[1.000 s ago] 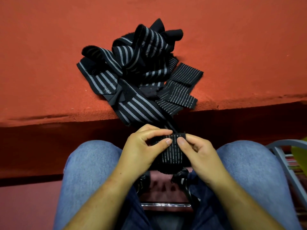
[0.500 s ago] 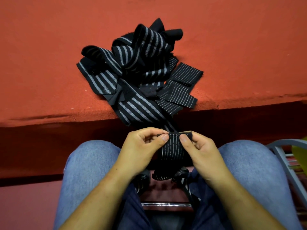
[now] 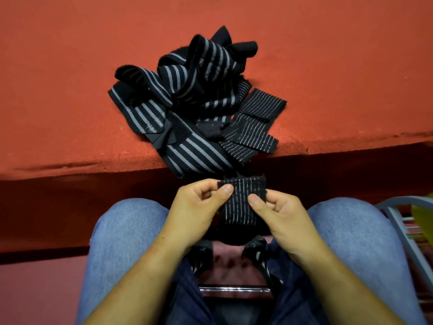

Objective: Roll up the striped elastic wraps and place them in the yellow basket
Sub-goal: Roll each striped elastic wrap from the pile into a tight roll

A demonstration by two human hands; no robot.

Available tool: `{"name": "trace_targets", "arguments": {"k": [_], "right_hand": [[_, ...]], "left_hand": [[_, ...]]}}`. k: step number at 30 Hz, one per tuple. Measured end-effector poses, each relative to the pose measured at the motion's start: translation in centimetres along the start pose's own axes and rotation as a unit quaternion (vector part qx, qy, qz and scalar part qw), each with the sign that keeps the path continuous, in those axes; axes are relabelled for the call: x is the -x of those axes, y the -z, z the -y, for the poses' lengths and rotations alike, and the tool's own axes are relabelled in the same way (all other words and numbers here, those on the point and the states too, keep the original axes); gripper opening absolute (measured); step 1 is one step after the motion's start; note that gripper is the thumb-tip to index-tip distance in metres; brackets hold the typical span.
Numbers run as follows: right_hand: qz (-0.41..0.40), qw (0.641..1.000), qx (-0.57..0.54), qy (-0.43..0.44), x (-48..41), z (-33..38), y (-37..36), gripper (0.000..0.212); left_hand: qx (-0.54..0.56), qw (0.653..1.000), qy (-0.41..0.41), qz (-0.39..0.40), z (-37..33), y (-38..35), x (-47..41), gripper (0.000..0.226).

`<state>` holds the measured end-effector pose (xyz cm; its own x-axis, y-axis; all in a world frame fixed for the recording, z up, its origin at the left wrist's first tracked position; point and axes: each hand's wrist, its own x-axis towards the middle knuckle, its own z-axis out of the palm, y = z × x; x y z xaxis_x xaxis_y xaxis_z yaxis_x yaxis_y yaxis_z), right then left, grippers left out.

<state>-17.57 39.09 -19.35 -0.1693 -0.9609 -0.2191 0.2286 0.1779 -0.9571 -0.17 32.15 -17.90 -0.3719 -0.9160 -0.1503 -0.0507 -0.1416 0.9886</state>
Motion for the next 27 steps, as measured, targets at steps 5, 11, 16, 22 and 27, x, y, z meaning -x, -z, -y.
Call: {"name": "trace_targets", "arguments": {"k": [5, 11, 16, 22, 27], "right_hand": [[-0.019, 1.0, -0.009, 0.007, 0.0, -0.1, 0.4, 0.027], [0.004, 0.999, -0.022, -0.046, -0.3, -0.2, 0.2, 0.037], [-0.016, 0.998, -0.032, -0.042, -0.6, -0.4, 0.5, 0.026], [-0.008, 0.995, -0.089, -0.051, -0.4, 0.2, 0.6, 0.03], [-0.012, 0.993, -0.108, -0.052, -0.4, 0.5, 0.5, 0.035]], "left_hand": [[0.016, 1.0, 0.0, 0.024, -0.2, -0.4, 0.3, 0.012], [0.006, 0.999, -0.032, -0.009, -0.2, -0.2, 0.1, 0.018], [-0.007, 0.999, -0.045, 0.016, -0.7, -0.4, 0.2, 0.03], [-0.017, 0.999, -0.013, 0.035, -0.8, -0.6, 0.1, 0.042], [-0.036, 0.997, 0.005, 0.069, -1.1, -0.5, 0.4, 0.038]]}}
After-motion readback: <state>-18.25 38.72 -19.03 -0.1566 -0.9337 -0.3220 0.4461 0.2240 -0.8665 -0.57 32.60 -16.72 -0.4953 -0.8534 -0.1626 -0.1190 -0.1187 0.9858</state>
